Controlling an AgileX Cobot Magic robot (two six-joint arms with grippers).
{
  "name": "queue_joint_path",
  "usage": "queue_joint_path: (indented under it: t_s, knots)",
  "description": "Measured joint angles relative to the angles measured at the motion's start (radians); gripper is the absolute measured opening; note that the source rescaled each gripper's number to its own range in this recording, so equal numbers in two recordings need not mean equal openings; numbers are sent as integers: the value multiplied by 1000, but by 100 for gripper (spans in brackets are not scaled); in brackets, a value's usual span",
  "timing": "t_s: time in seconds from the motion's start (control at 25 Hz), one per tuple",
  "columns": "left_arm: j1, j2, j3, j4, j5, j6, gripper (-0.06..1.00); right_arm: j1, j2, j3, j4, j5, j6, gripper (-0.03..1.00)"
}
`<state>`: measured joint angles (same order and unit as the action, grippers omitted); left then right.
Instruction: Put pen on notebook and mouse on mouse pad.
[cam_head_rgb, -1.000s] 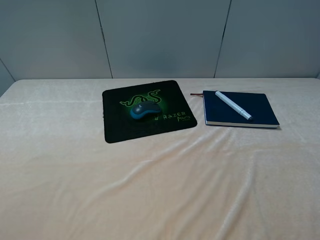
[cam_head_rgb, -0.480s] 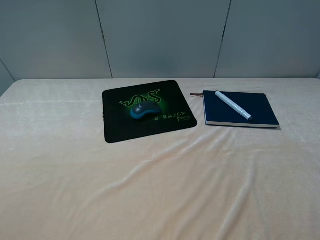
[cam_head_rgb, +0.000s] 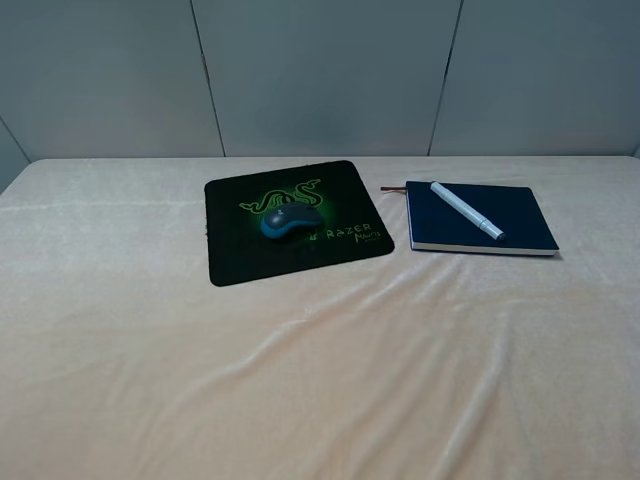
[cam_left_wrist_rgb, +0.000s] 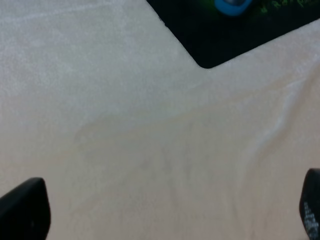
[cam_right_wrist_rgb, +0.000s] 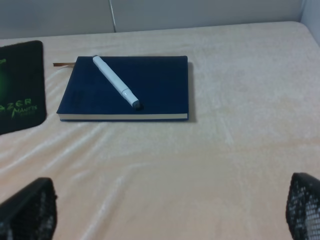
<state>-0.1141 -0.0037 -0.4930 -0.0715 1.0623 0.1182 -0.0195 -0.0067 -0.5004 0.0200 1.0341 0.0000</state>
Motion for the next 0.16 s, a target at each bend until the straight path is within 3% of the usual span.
queue_joint_path:
  t_s: [0.16]
  knots:
    - [0, 0, 0, 0, 0, 0, 100, 0, 0, 0, 0, 0, 0, 100]
